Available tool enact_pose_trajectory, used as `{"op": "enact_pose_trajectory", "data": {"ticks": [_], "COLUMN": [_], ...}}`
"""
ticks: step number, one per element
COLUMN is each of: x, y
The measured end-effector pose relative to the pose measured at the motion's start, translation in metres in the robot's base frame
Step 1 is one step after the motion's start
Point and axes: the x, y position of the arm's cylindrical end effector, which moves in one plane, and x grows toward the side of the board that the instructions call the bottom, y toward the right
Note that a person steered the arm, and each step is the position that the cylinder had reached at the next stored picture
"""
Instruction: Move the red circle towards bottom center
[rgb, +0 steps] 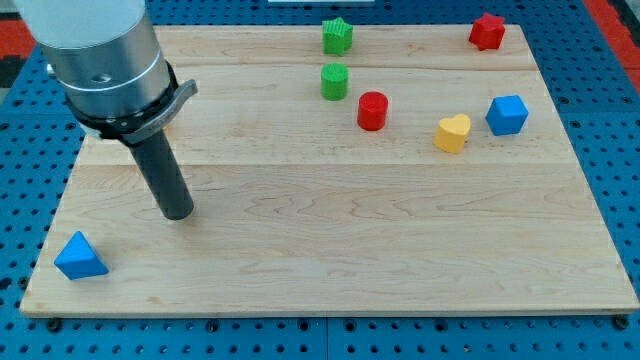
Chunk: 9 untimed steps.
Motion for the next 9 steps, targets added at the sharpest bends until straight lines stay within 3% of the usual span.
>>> {"op": "enact_pose_trajectory", "data": {"ticks": [6, 7, 9], "x": [-0.179, -0.192, -0.172], "y": [0.177, 0.206, 0.204]}}
